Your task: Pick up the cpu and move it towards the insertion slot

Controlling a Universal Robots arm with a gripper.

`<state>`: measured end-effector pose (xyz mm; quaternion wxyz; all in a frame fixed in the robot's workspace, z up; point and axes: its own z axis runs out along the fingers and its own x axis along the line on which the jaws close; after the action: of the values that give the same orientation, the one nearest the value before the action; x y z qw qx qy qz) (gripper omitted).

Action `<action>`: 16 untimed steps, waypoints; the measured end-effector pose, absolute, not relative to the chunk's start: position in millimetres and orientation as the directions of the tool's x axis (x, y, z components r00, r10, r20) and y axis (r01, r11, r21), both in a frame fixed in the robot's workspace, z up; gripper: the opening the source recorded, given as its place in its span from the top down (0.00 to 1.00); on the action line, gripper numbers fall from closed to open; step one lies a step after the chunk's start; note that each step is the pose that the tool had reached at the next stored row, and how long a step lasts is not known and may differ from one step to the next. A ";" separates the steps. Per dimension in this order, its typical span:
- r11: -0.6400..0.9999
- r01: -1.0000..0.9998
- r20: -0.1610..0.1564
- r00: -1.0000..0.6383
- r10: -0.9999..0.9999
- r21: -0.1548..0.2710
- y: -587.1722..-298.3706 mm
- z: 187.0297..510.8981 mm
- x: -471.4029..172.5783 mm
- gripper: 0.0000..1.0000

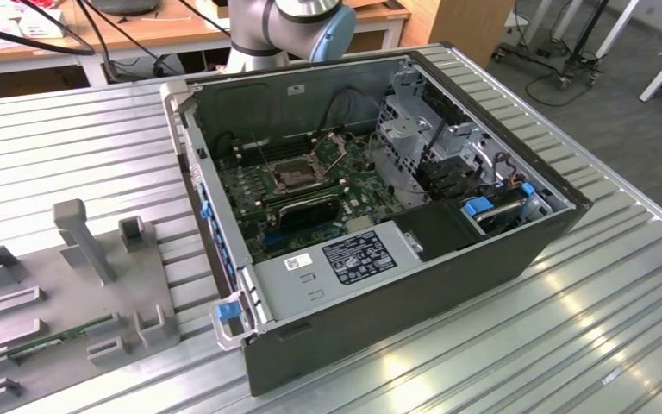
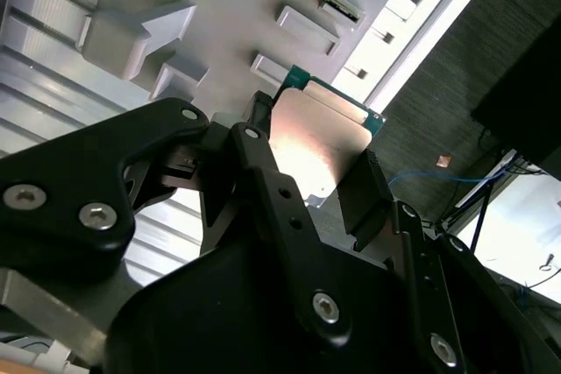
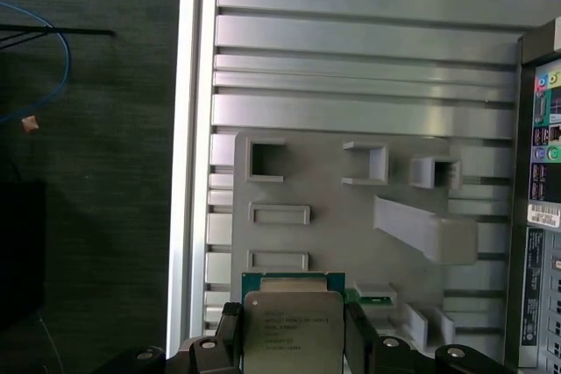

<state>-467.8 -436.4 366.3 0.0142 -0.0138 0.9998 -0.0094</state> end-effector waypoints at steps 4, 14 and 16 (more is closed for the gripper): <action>0.999 -0.027 -0.028 -0.999 -0.028 -0.019 -436.4 367.0 -466.6 0.45; 0.999 -0.027 -0.028 -0.999 -0.028 -0.019 -436.4 371.1 -465.4 0.45; 0.999 -0.027 -0.028 -0.999 -0.028 -0.019 -436.4 372.2 -465.5 0.45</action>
<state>-465.5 -436.4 372.2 0.0142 -0.0138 0.9998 -0.0094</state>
